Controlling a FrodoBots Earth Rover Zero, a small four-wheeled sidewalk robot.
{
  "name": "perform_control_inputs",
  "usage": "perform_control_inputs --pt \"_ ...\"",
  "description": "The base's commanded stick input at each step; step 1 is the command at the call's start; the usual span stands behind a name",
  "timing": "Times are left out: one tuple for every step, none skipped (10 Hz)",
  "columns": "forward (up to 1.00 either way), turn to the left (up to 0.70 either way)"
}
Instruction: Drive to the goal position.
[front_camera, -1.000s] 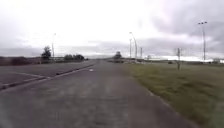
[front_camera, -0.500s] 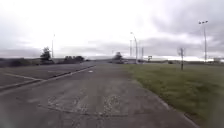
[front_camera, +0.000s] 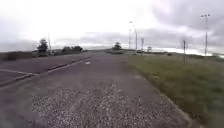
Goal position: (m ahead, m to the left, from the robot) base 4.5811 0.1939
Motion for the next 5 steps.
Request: perform_control_inputs --pt "1.0 0.0" --pt "1.0 0.0" --pt "1.0 0.0" --pt "1.0 0.0" --pt "1.0 0.0"
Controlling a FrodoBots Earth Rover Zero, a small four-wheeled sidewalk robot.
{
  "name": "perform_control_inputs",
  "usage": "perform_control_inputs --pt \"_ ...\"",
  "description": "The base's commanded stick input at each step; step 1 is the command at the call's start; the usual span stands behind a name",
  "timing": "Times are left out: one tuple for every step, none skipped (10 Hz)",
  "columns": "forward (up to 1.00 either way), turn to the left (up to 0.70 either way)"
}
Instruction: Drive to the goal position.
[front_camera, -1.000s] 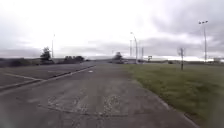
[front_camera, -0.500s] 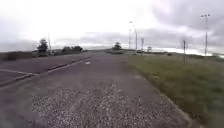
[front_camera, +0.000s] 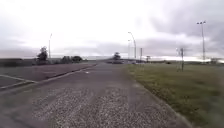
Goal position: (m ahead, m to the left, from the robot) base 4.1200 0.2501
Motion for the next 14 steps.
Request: perform_control_inputs --pt "1.0 0.0" --pt "1.0 0.0" --pt "1.0 0.0" --pt "1.0 0.0" --pt "1.0 0.0" --pt "1.0 0.0" --pt "1.0 0.0" --pt "1.0 0.0" --pt "1.0 0.0" --pt "1.0 0.0" --pt "1.0 0.0" --pt "1.0 0.0" --pt "1.0 0.0" --pt "1.0 0.0"
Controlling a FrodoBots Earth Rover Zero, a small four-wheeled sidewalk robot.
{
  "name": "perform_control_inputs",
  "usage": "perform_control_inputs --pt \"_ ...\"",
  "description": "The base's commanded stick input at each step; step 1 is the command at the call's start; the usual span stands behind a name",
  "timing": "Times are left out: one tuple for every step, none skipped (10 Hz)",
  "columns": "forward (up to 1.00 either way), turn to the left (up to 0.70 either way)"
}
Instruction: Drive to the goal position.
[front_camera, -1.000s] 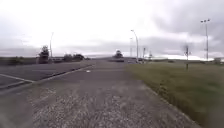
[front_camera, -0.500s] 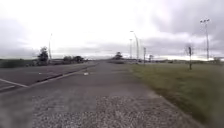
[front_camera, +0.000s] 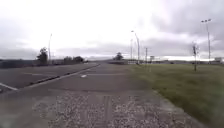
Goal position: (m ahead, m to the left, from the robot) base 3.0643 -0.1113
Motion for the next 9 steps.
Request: perform_control_inputs --pt "1.0 0.0" --pt "1.0 0.0" --pt "1.0 0.0" --pt "1.0 0.0" --pt "1.0 0.0" --pt "1.0 0.0" --pt "1.0 0.0" --pt "1.0 0.0" --pt "1.0 0.0"
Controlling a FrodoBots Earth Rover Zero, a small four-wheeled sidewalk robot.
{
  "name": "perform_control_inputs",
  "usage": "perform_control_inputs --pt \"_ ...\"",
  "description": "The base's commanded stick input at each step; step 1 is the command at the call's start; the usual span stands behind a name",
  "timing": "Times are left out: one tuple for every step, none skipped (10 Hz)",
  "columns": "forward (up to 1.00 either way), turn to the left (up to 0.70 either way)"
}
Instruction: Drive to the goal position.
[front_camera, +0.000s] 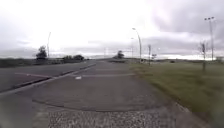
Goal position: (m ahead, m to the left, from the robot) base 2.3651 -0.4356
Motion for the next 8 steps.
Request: perform_control_inputs --pt "1.0 0.0" --pt "1.0 0.0" --pt "1.0 0.0" --pt "1.0 0.0" --pt "1.0 0.0" --pt "1.0 0.0" --pt "1.0 0.0" --pt "1.0 0.0"
